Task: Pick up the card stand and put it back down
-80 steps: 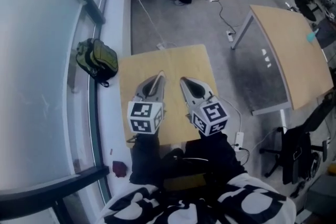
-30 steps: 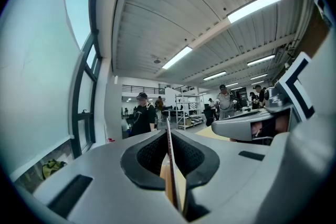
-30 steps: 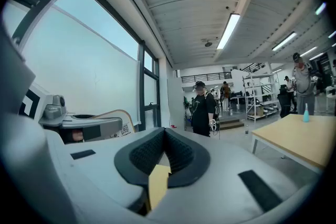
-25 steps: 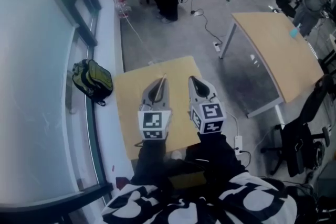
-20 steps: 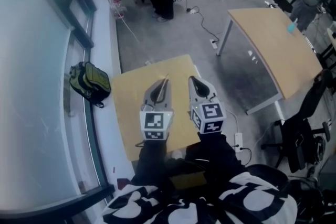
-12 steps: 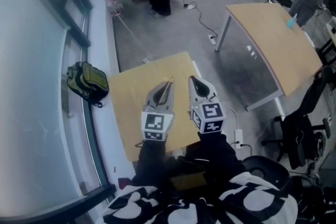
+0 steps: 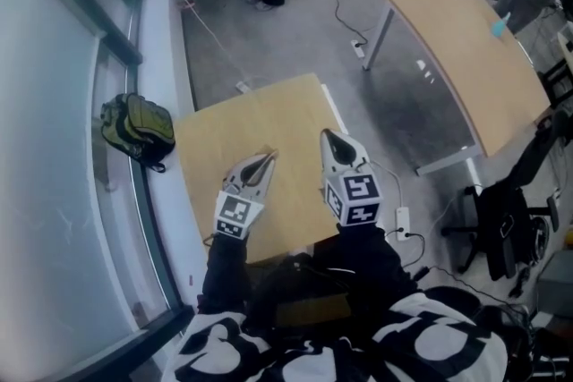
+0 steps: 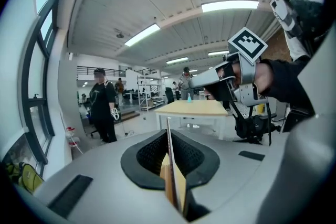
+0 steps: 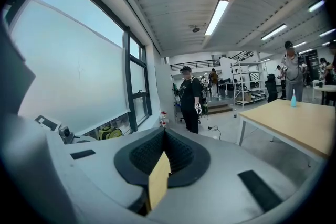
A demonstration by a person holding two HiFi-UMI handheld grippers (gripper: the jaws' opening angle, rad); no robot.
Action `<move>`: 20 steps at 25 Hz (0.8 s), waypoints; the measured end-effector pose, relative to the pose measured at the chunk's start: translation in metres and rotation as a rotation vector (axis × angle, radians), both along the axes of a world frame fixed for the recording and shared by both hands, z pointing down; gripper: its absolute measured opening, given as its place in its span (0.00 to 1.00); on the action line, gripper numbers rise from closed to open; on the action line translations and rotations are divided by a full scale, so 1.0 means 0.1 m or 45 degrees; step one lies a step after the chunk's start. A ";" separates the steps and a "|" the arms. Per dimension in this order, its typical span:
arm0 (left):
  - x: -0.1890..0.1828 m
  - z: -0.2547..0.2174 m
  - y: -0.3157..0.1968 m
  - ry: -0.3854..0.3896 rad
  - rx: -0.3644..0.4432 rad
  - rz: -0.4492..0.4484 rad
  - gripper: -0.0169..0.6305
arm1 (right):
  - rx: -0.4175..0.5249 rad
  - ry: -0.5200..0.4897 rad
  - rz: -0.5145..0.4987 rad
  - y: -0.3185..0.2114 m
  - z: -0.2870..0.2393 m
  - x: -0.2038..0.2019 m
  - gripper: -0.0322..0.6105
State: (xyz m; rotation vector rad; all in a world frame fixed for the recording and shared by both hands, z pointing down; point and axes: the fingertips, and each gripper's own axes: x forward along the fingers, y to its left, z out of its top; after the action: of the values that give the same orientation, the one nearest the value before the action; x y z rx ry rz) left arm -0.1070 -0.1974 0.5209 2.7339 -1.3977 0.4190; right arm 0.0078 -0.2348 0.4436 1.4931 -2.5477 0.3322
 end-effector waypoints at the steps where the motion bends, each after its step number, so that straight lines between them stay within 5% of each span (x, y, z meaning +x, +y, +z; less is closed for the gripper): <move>1: -0.10 0.11 -0.01 -0.011 -0.022 -0.002 0.06 | -0.010 0.002 0.005 -0.03 0.04 0.02 0.08; 6: -0.59 0.52 -0.10 -0.097 -0.109 -0.067 0.06 | -0.066 0.007 0.016 -0.14 0.28 0.03 0.08; 11: -0.87 0.70 -0.35 -0.081 -0.158 -0.103 0.06 | -0.085 0.013 -0.002 -0.22 0.39 -0.01 0.08; 20: -0.85 0.96 -0.90 -0.051 -0.241 0.016 0.06 | -0.148 0.001 0.034 -0.35 0.61 0.11 0.08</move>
State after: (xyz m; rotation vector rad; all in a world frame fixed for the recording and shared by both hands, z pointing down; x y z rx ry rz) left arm -0.1923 -0.2871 0.6168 2.5972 -1.2778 0.5780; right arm 0.0185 -0.2700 0.5050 1.4854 -2.4637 0.4747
